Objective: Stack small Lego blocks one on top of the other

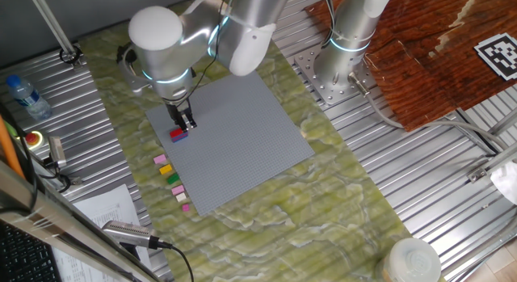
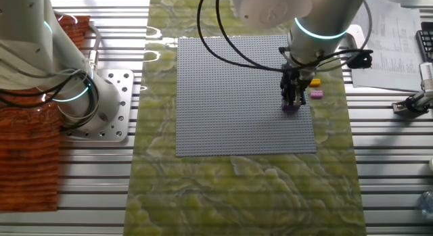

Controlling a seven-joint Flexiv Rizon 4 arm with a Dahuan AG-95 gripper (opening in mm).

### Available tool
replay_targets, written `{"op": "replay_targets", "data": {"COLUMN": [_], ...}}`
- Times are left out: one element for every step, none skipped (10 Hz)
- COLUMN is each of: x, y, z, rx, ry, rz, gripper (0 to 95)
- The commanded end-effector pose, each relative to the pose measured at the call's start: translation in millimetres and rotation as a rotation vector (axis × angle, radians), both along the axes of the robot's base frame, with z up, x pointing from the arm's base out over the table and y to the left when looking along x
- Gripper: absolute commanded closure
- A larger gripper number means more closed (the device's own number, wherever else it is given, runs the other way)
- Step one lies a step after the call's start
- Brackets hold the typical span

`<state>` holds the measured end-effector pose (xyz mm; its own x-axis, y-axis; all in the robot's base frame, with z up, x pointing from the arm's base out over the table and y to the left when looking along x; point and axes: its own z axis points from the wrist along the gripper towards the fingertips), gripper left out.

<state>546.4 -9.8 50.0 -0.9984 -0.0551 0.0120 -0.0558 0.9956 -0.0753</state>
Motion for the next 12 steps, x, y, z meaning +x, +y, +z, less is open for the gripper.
{"op": "replay_targets", "data": {"x": [3.8,5.3,7.0,7.3,7.0,6.6,6.5,6.5,8.2,9.7,13.1,17.7], "y": [-0.7,-1.7,-3.0,-3.1,-2.9,-2.6,-2.2,-1.4,1.0,2.9,4.6,4.6], "z": [-6.6,-11.7,-18.8,-20.0,-18.9,-17.3,-15.2,-12.0,-2.7,4.1,12.9,17.6], "rx": [0.000,0.001,0.002,0.005,0.009,0.008,0.005,0.005,0.004,0.003,0.003,0.006], "ry": [-0.007,-0.009,-0.002,-0.001,-0.001,-0.002,-0.006,-0.007,-0.005,-0.003,-0.002,-0.012], "rz": [-0.002,-0.003,-0.007,-0.007,-0.006,-0.003,-0.002,-0.002,-0.002,-0.003,-0.007,-0.005], "gripper": [95.0,95.0,95.0,95.0,95.0,95.0,95.0,95.0,95.0,95.0,95.0,95.0]}}
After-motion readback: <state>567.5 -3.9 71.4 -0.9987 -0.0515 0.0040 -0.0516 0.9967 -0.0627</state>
